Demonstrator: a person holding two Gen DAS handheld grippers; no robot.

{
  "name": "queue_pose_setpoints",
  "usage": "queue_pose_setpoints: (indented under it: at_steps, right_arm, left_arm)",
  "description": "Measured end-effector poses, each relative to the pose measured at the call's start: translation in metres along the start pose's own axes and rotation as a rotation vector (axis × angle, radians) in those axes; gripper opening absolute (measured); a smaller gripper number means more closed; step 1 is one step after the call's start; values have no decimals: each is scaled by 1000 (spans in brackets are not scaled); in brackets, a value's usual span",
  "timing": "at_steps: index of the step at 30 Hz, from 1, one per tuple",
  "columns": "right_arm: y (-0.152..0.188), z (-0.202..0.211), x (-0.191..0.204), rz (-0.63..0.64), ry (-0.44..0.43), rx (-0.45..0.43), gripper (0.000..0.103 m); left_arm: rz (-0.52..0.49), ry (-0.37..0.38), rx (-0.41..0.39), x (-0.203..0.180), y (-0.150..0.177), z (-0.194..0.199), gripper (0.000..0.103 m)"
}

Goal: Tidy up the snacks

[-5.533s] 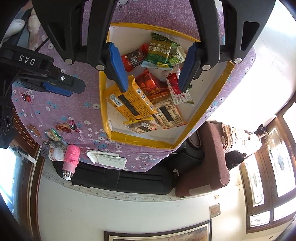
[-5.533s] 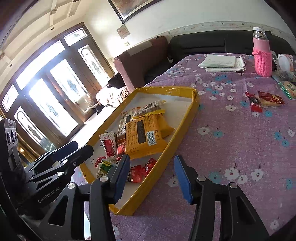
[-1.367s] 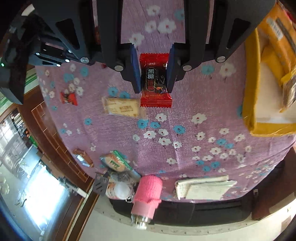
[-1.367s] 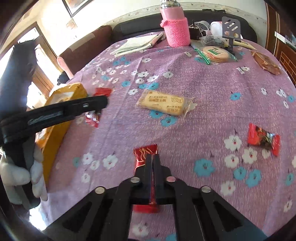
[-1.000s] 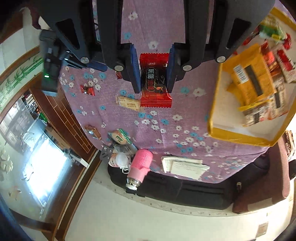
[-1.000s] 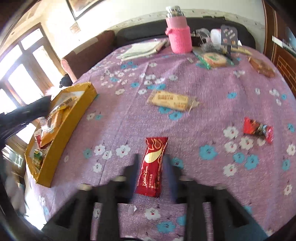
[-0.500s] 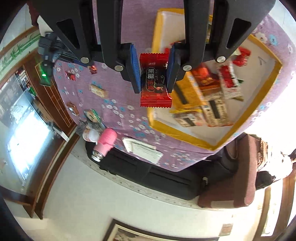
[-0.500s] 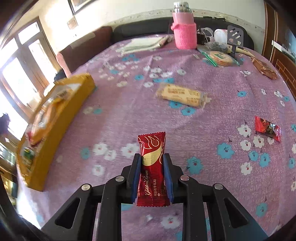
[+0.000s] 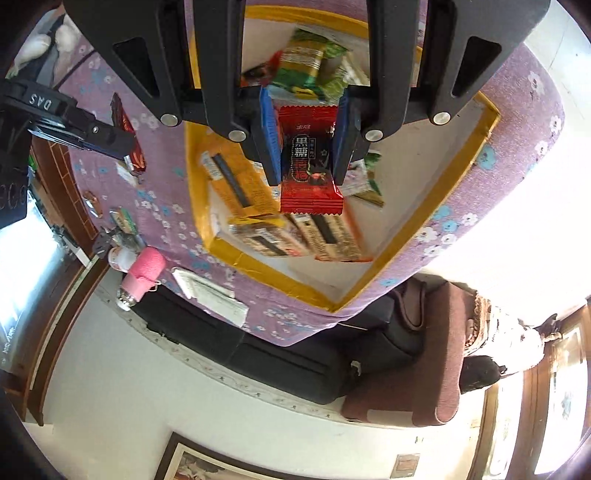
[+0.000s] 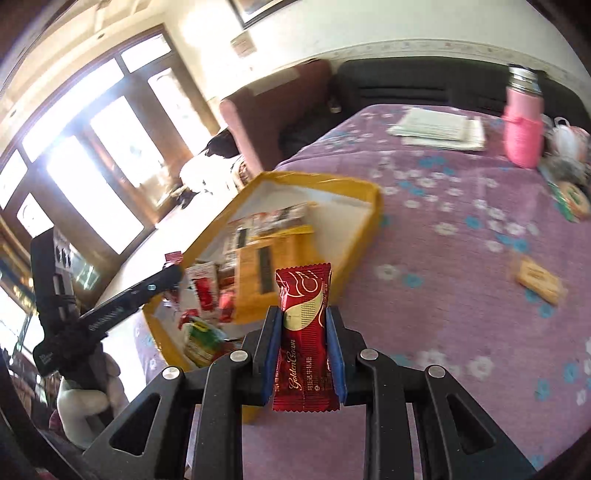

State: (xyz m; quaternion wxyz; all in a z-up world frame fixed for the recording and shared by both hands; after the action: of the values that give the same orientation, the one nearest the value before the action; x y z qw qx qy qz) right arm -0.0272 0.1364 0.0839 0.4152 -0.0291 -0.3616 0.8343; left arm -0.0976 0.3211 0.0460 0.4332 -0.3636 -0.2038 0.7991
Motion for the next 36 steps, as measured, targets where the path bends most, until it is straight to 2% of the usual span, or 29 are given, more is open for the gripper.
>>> queue_pose_setpoints:
  at_steps: [6,12,14,16,18,20,22,24,28,32,36]
  right_arm:
    - [-11,-52,52,64,-69,76,24]
    - [-7,-84,70,91,-74,86,27]
    - [-7,-83,73,95,-97,55,28]
    - [-4,-77,76,95,-136,16,34]
    - [-1,-63,77,95,-180,-40,35]
    - [-2,-45,76,109,-182,-106,37]
    - [-5,-27,71,114,-161,-187,51]
    - [-12,-17,64,103,-140,-248,58]
    - [-14,-11,57,62,-162,-295,58]
    - [-7,-12,55,55,-143,-321,58]
    - [0,-11,51,81,-101,-350,58]
  left_arm:
    - [45,14,40,19,-3,-17,24]
    - [85,53,22,28,-6,-2,29]
    - [85,64,-5,27,-9,13,32]
    - [77,70,-28,24,-11,27,33]
    - [59,69,-63,19,-14,46,34]
    - [53,55,-115,15,-19,65,36]
    - [49,40,-162,12,-21,85,41]
    - [35,17,-208,7,-22,104,42]
    - [13,-40,-281,1,-26,134,45]
    - [14,-101,-346,-6,-34,152,50]
    - [32,-149,-371,-14,-35,159,55]
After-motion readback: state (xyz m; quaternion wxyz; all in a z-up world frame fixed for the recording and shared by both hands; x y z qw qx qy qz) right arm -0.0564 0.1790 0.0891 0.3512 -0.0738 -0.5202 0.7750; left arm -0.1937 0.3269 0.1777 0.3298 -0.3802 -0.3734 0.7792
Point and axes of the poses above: each gripper's, at about its wrist camera, not at the fingertips, and z roughly against the way its jaws point, x to its left, y to its underside, the point moved 4 cm from there along -z, roughly the way its jaws point, and after that the axes turned 8 degrees about z, right-handed, at the moved point
